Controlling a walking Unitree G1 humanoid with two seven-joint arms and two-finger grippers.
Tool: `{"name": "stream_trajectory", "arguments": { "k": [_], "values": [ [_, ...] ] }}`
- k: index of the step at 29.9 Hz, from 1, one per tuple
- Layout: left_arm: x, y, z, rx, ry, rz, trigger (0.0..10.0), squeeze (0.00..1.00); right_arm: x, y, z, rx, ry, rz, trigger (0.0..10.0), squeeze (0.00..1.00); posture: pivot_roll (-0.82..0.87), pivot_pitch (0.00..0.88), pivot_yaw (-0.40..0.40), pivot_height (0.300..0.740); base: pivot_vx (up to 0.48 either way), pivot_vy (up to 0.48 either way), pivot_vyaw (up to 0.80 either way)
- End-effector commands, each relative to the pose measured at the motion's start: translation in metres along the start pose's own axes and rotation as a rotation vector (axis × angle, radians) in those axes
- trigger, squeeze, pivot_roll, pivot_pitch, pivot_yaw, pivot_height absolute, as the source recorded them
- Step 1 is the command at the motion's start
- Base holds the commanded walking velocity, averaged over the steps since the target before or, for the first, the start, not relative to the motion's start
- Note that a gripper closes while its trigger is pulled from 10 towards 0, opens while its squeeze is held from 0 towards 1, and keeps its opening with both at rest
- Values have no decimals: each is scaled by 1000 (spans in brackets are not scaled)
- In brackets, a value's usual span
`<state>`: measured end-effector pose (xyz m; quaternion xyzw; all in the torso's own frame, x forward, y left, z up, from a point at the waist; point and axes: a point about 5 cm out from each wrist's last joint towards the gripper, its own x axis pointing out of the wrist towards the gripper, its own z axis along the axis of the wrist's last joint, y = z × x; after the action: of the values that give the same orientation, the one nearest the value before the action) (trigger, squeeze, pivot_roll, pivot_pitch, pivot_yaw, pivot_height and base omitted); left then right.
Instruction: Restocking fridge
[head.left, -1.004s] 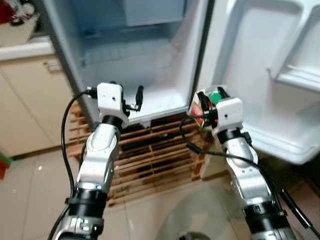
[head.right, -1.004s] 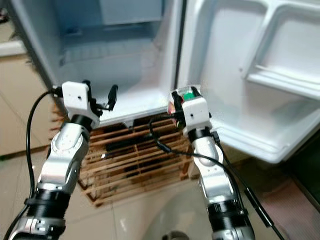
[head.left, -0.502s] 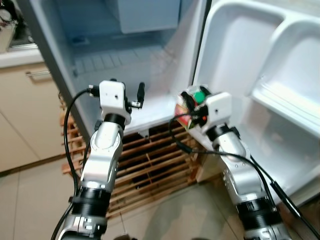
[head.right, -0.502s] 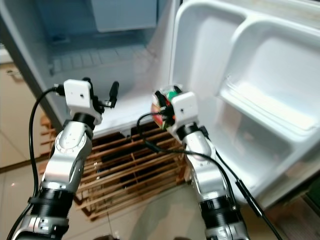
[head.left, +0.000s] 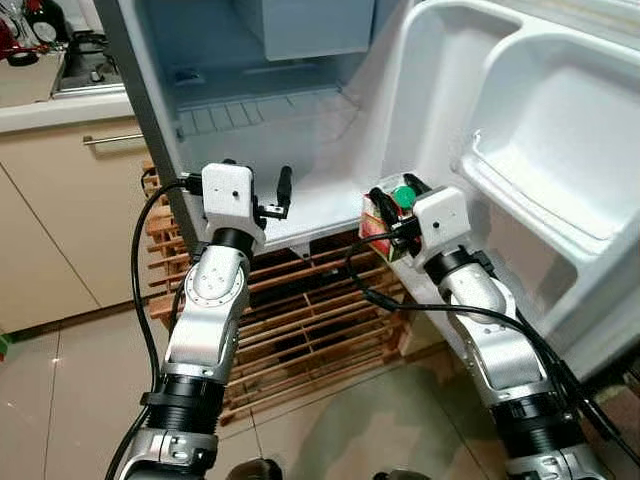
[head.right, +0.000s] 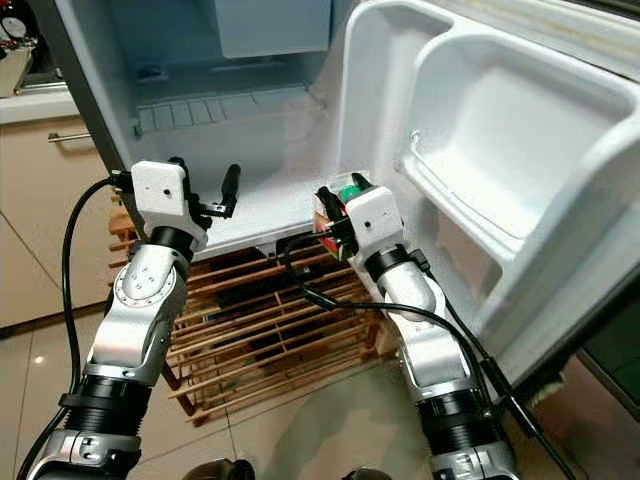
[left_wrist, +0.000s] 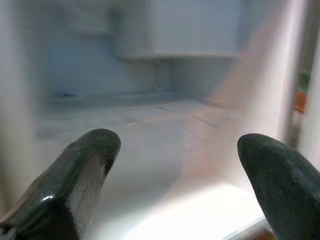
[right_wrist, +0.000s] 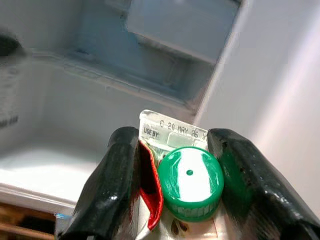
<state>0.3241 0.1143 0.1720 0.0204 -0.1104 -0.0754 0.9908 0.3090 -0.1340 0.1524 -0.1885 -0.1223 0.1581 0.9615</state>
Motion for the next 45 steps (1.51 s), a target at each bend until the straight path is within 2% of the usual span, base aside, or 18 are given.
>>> {"name": "stream_trajectory", "arguments": {
  "k": [1, 2, 6, 9, 10, 12, 15, 17, 20, 21, 22, 27, 29, 32, 35, 39, 43, 45],
  "values": [
    [-3, 7, -6, 15, 27, 22, 10000, 0, 0, -9, -2, -79, 4, -26, 0, 0, -42, 0, 8, 740, 0, 0, 0],
    [-3, 7, -6, 15, 27, 22, 10000, 0, 0, -9, -2, -79, 4, -26, 0, 0, -42, 0, 8, 740, 0, 0, 0],
    [-2, 7, -6, 20, 30, 19, 10000, 0, -3, -30, -8, -123, 33, -105, 0, 0, -46, 0, 15, 740, 0, 0, 0],
    [-2, 8, -7, 22, 31, 16, 10000, 0, -2, -34, -4, -108, 17, -126, 0, 0, -48, 0, 18, 740, 0, 0, 0],
    [-2, 7, -7, 25, 32, 13, 10000, 0, 1, -28, 3, -61, -13, -112, 0, 0, -49, 0, 19, 740, 0, 0, 0],
    [-2, 7, -7, 28, 32, 13, 10000, 0, 3, -24, 6, -37, -28, -99, 0, 0, -50, 0, 19, 740, 0, 0, 0],
    [0, 7, -7, 38, 34, 14, 10000, 0, 9, -6, 15, 23, -64, -56, 0, 0, -48, 0, 19, 740, 0, 0, 0],
    [1, 6, -8, 55, 36, 15, 10000, 0, 11, 1, 16, 14, -70, -37, 0, 0, -46, 0, 18, 740, 0, 0, 0],
    [0, 5, -7, 56, 35, 14, 10000, 0, 8, -9, 6, -56, -32, -75, 0, 0, -42, 0, 18, 740, 0, 0, 0],
    [0, 6, -7, 55, 35, 14, 10000, 0, 6, -16, 0, -86, -9, -100, 0, 0, -41, 0, 18, 740, 0, 0, 0],
    [0, 7, -8, 53, 37, 14, 10000, 0, 0, -33, -10, -153, 32, -152, 0, 0, -43, 0, 19, 740, 0, 0, 0],
    [0, 7, -8, 52, 41, 14, 10000, 0, -7, -60, -22, -253, 107, -237, 0, 0, -46, 0, 22, 740, 0, 0, 0],
    [-1, 7, -9, 51, 43, 13, 10000, 0, -9, -67, -23, -295, 121, -265, 0, 0, -49, 0, 23, 740, 0, 0, 0],
    [-1, 6, -9, 49, 47, 11, 10000, 0, -7, -70, -18, -282, 96, -285, 0, 0, -53, 0, 24, 740, 0, 0, 0],
    [-1, 7, -9, 48, 47, 11, 10000, 0, -3, -64, -10, -252, 51, -269, 0, 0, -52, 0, 25, 740, 0, 0, 0],
    [-1, 6, -9, 52, 44, 15, 10000, 0, 8, -31, 13, -34, -80, -156, 0, 0, -54, 0, 25, 740, 0, 0, 0],
    [-1, 4, -10, 52, 45, 16, 10000, 0, 15, -6, 23, 300, -97, -126, 0, 0, -51, 0, 25, 740, 0, 0, 0],
    [0, 3, -10, 53, 45, 14, 10000, 0, 19, 0, 20, 342, -85, -122, 0, 0, -47, 0, 26, 740, 0, 0, 0]
  ]
}}
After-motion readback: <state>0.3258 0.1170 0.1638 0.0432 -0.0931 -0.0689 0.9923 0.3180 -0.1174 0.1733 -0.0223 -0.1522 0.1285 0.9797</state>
